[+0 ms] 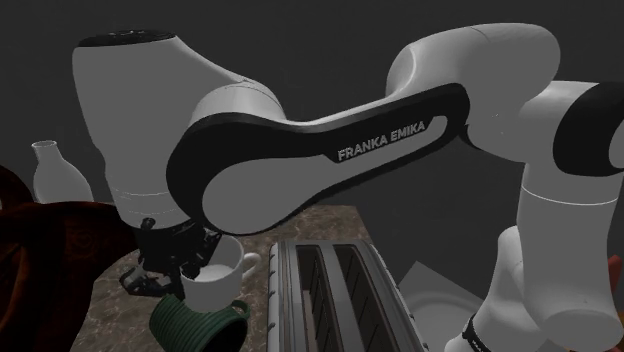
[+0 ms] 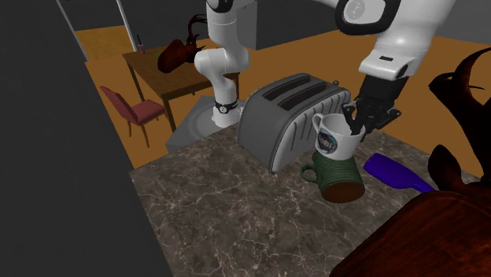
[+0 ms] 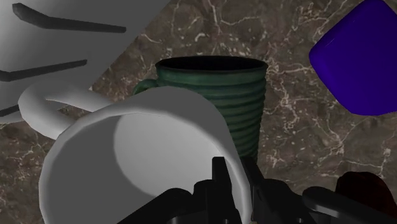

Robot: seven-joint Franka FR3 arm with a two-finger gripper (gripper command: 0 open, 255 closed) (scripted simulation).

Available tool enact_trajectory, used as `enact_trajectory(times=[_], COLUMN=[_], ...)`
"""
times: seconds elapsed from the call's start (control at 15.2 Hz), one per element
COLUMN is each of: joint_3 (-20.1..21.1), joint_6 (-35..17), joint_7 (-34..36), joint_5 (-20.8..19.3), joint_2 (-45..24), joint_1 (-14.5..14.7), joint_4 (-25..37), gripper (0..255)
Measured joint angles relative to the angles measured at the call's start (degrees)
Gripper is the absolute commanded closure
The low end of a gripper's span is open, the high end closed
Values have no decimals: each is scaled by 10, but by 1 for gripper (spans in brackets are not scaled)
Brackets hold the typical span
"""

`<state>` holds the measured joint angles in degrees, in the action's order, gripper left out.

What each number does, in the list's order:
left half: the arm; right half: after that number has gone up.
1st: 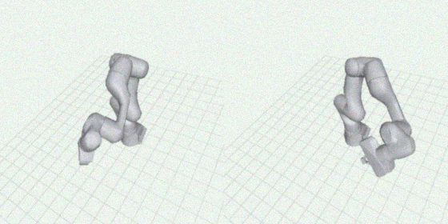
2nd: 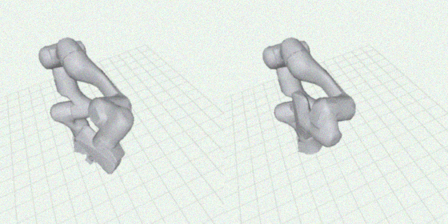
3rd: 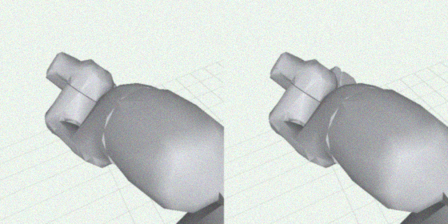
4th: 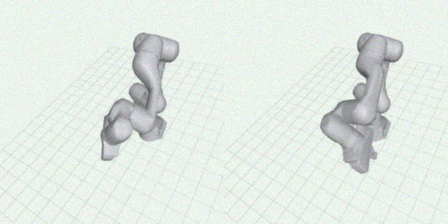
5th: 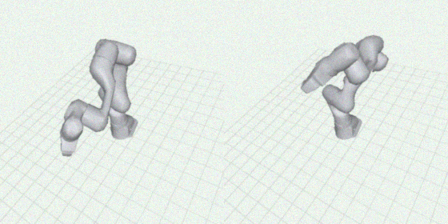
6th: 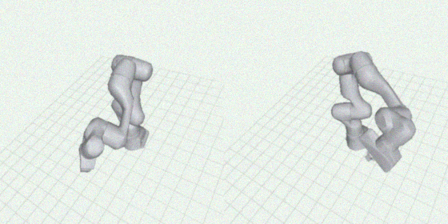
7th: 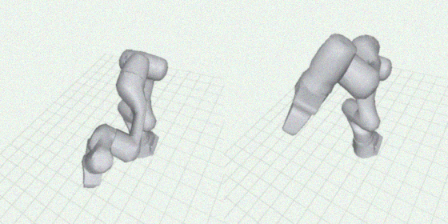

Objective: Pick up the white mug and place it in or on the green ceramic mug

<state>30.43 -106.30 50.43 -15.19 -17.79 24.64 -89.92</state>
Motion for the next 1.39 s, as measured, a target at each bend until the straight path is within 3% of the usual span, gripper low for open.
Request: enact_trajectory(times=[0.33, 0.73, 0.79, 1.19, 1.39], joint_3=[-2, -2, -2, -2, 0], joint_6=[-34, -39, -39, -39, -6], joint_7=[7, 7, 7, 7, 1], joint_5=[-5, -5, -5, -6, 1], joint_2=[-5, -4, -4, -5, 3], joint_1=[-1, -1, -1, -2, -1], joint_4=[-30, -34, -34, -35, -8], gripper=[255, 255, 0, 0, 0])
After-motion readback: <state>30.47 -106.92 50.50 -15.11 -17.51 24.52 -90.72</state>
